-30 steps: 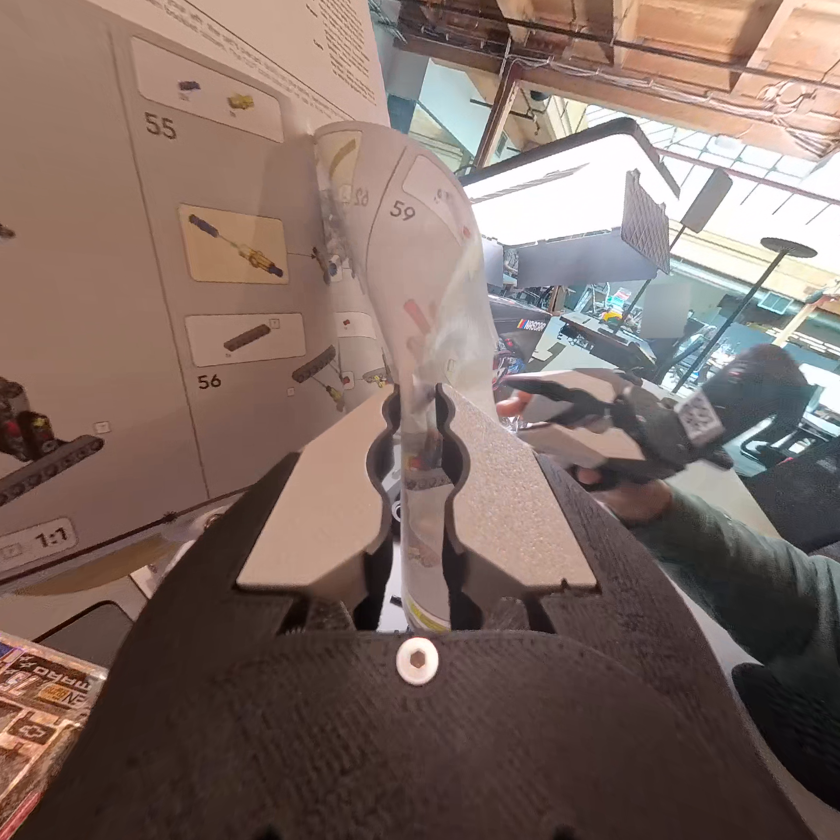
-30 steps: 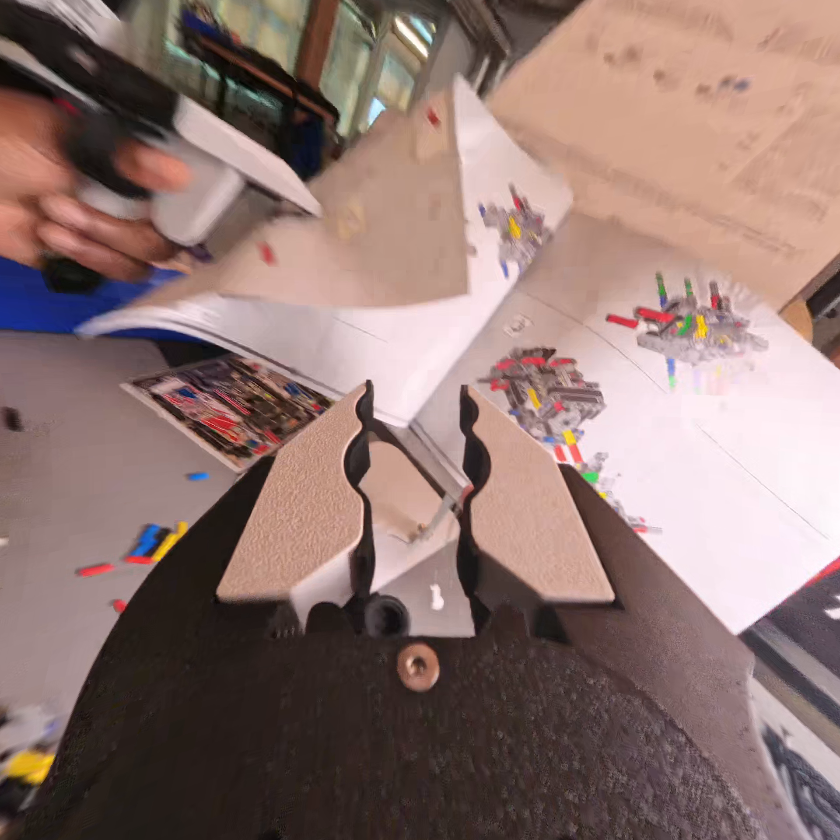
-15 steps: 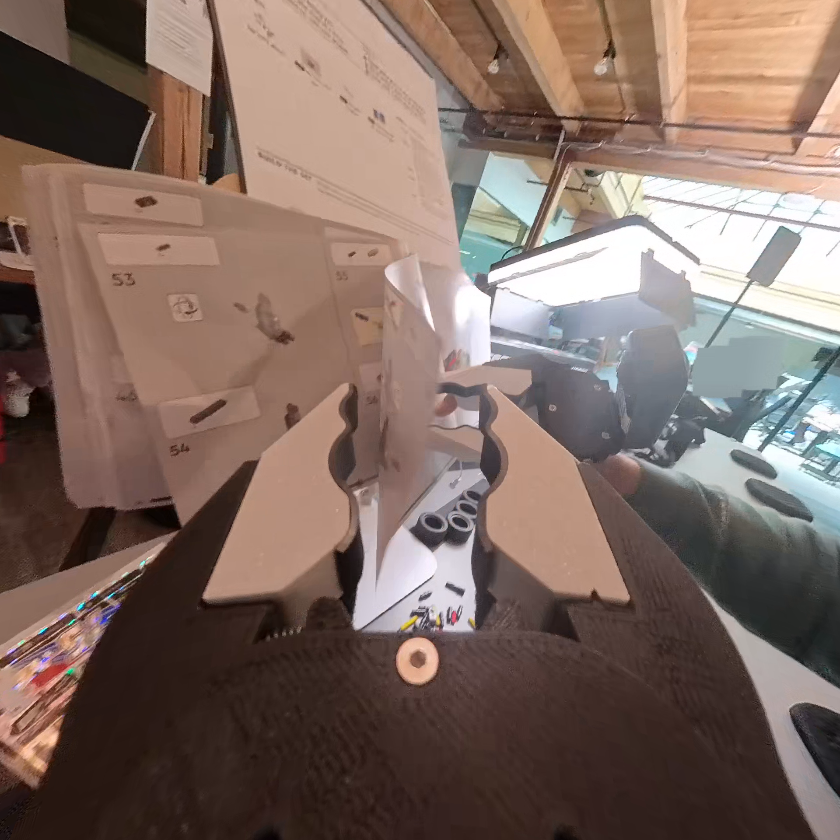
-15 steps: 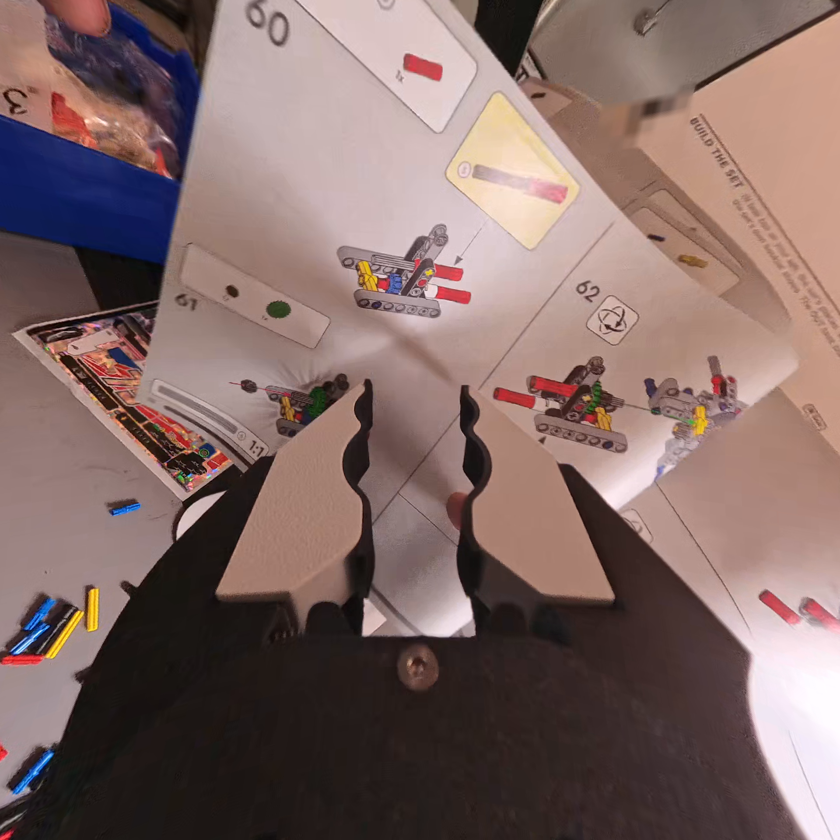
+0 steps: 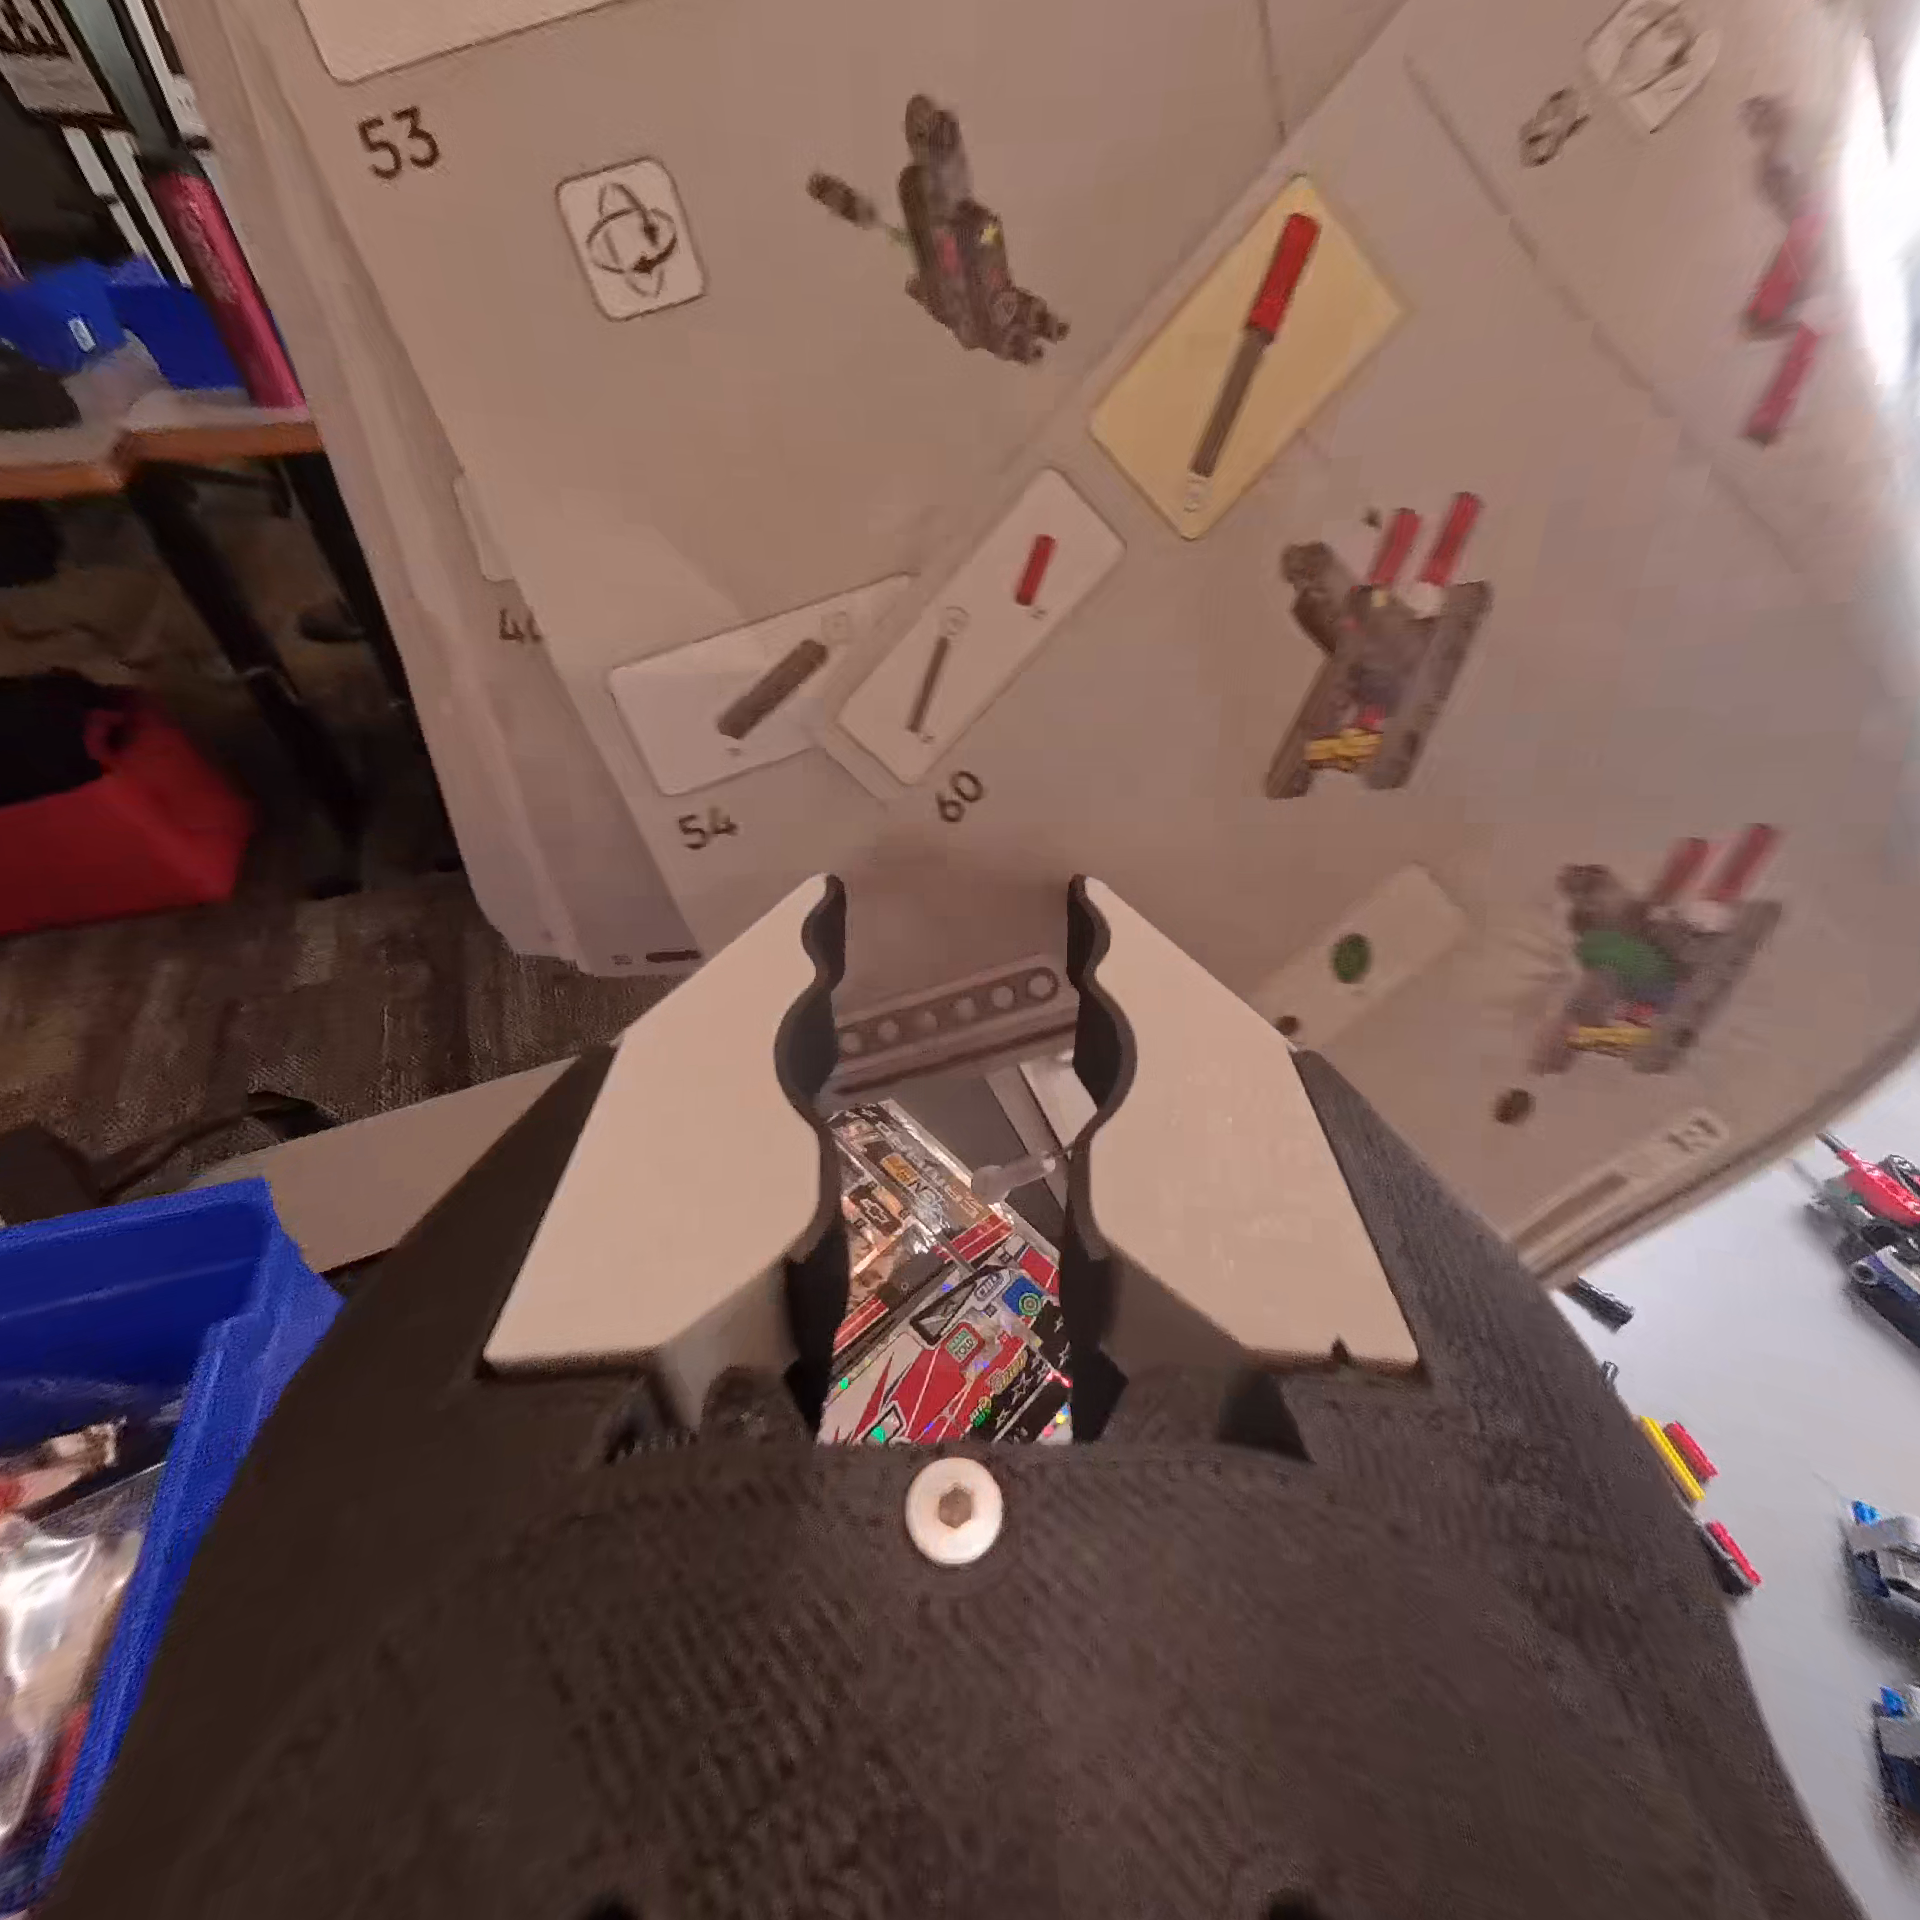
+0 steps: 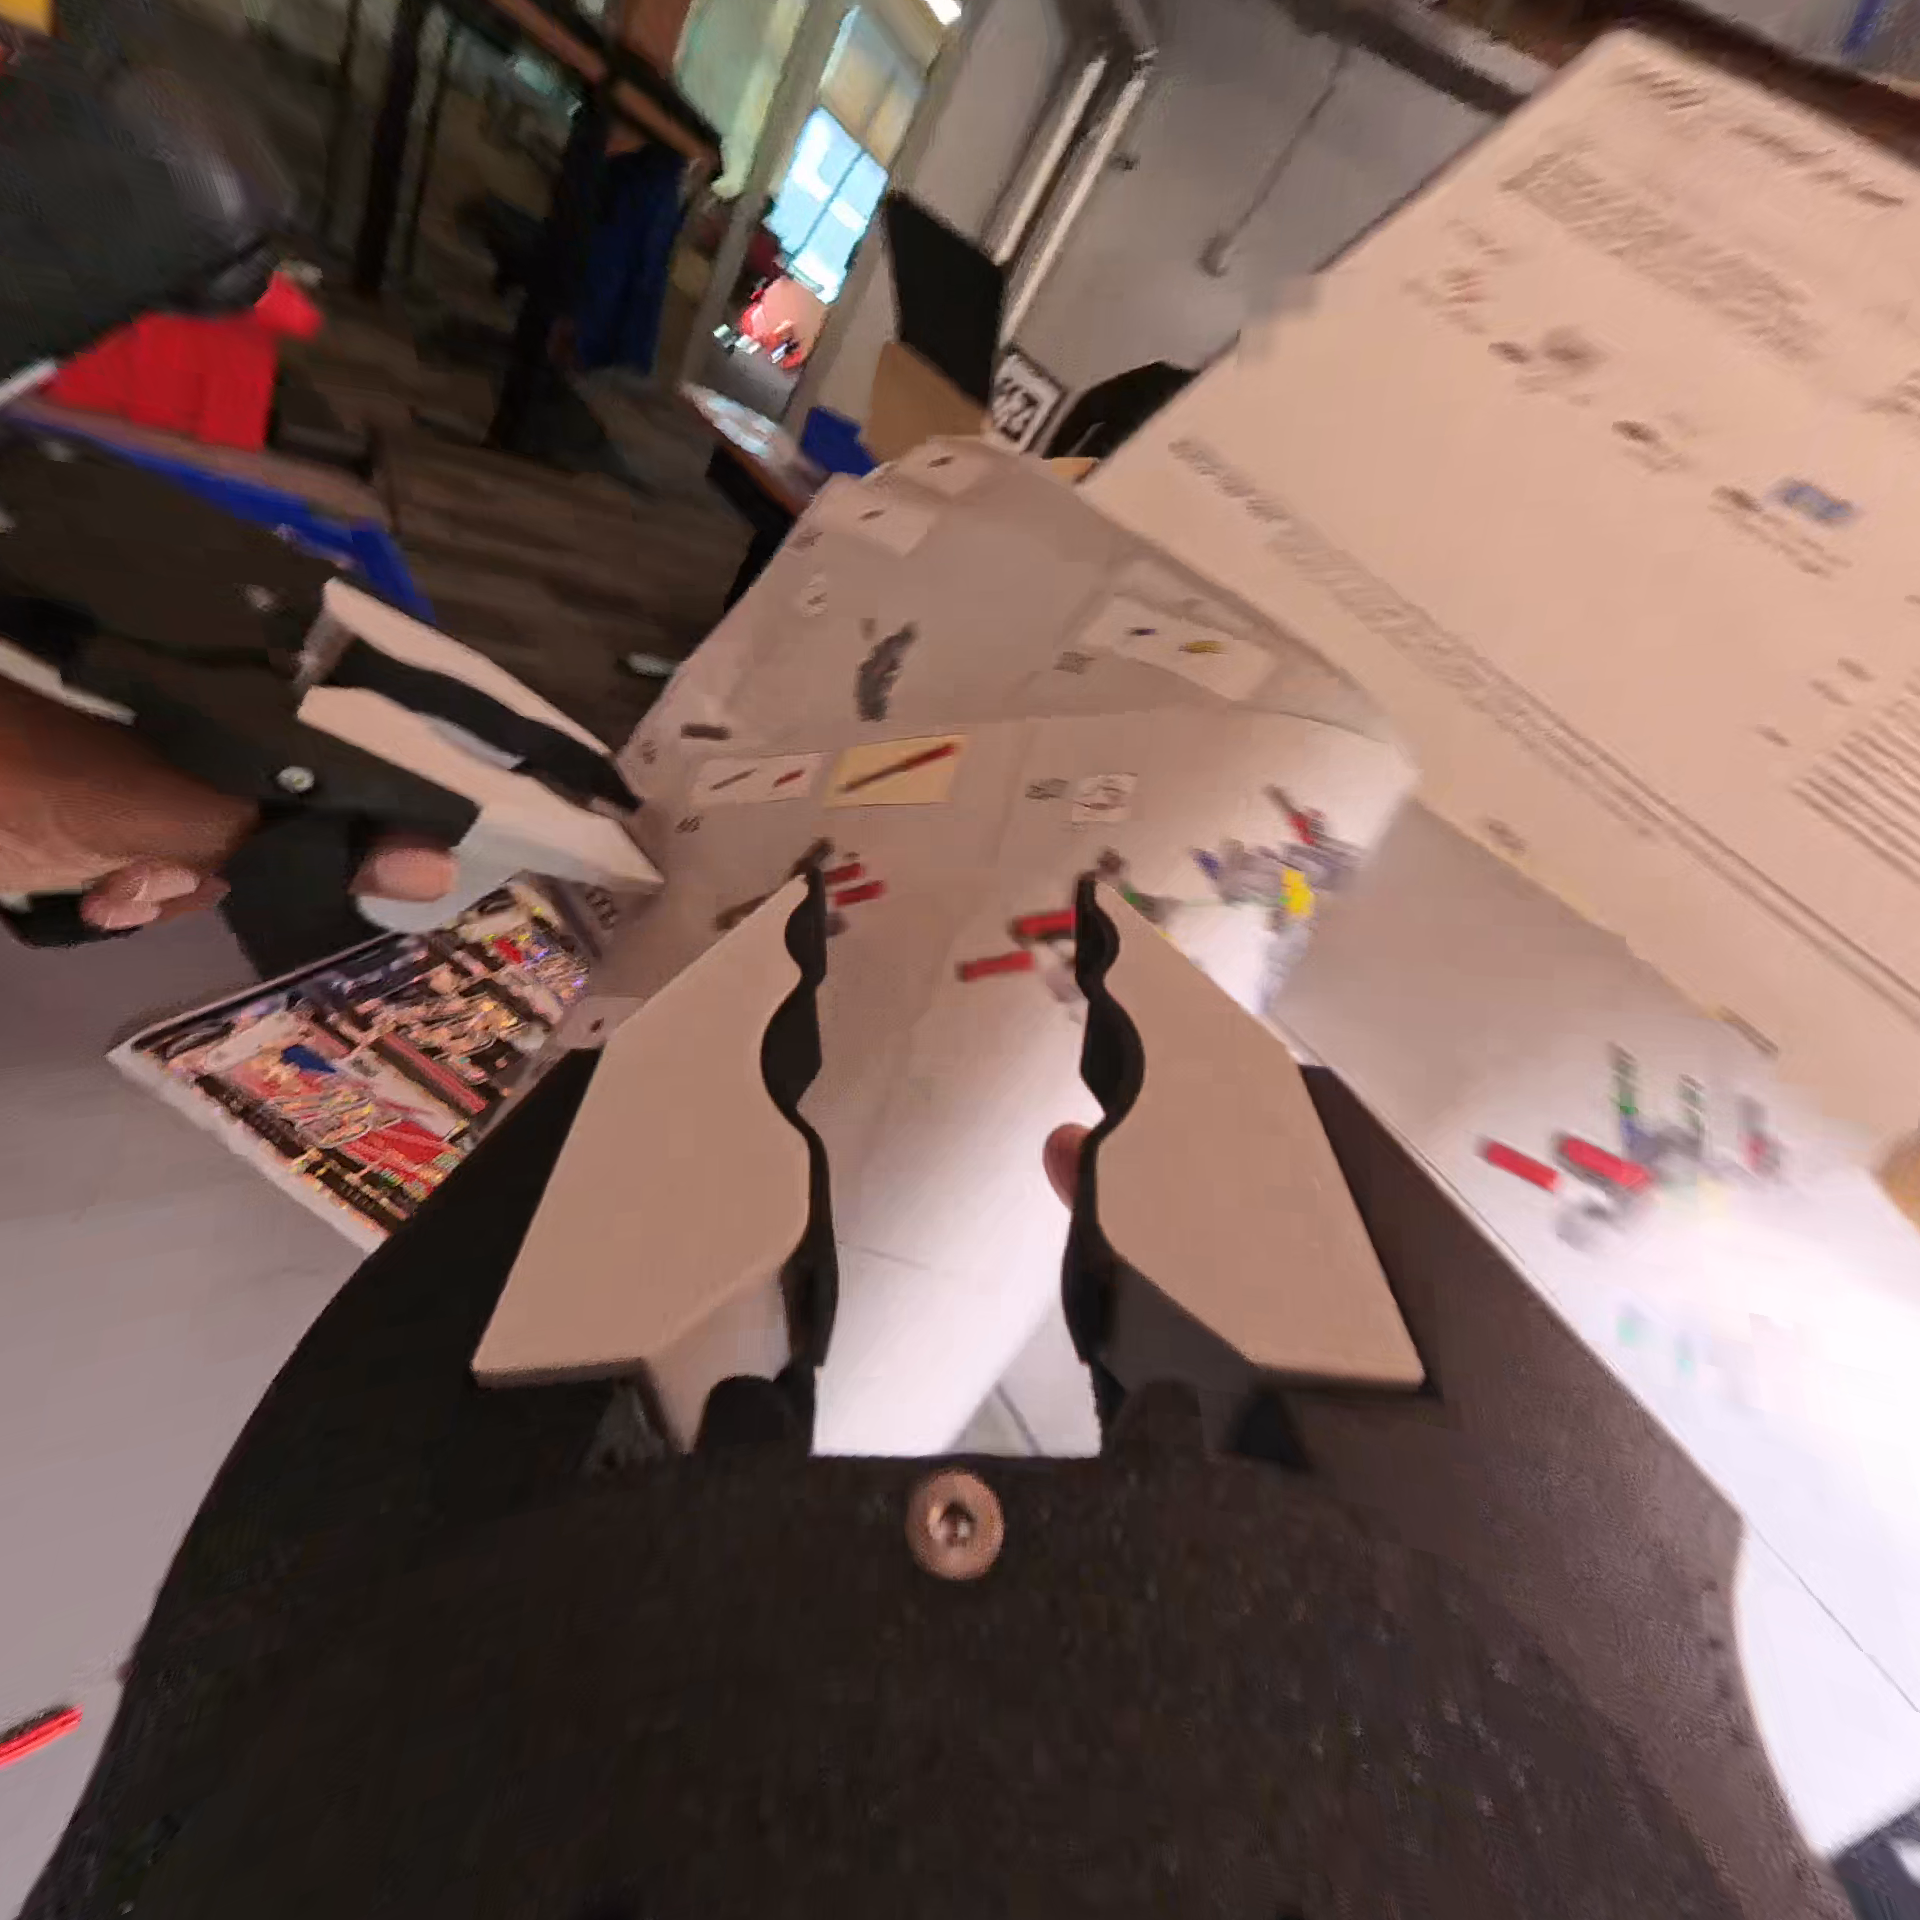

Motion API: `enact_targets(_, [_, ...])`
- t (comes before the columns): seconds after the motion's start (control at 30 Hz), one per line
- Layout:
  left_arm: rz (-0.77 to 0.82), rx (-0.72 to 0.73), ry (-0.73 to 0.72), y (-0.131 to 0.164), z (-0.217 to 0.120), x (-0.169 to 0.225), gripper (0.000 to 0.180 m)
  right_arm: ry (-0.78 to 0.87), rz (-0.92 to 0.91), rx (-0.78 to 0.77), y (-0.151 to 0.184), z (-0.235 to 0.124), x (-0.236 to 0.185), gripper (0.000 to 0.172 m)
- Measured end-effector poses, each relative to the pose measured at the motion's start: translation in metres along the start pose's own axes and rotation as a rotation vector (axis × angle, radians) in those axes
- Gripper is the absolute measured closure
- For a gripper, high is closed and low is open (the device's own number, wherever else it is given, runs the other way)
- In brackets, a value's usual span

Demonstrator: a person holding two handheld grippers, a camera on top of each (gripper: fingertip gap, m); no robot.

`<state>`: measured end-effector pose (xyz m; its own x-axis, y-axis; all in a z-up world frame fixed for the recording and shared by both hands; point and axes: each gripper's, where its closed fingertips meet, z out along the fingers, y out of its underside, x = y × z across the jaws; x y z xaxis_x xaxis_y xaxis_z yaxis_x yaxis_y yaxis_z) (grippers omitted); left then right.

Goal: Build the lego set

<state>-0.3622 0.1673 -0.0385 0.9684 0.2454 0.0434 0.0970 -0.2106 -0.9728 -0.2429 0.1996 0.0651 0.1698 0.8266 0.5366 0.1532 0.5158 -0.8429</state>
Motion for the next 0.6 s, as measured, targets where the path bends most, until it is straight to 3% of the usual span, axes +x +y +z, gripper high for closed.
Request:
enact_targets(0.07, [0.018, -0.001, -0.007, 0.002, 0.004, -0.002, 0.141, 0.041, 0.074, -0.026, 0.014, -0.017, 0.030, 0.109])
enact_targets(0.13, [0.025, 0.010, -0.007, 0.001, 0.005, -0.002, 0.142, -0.042, 0.121, -0.196, 0.052, -0.018, 0.034, 0.096])
enact_targets(0.2, [-0.005, 0.032, 0.000, -0.003, 0.003, -0.002, 0.144, -0.185, 0.148, -0.298, 0.077, -0.014, 0.015, 0.114])
enact_targets(0.3, [-0.056, 0.117, -0.026, -0.019, -0.012, -0.007, 0.145, -0.191, 0.049, -0.272, 0.074, -0.001, 0.002, 0.131])
enact_targets(0.47, [-0.048, 0.277, -0.009, -0.047, -0.052, 0.011, 0.150, -0.224, 0.051, -0.237, 0.055, 0.027, -0.013, 0.138])
enact_targets(0.6, [0.012, 0.171, 0.115, -0.032, -0.042, 0.048, 0.152, -0.215, 0.028, -0.288, 0.053, 0.046, -0.014, 0.141])
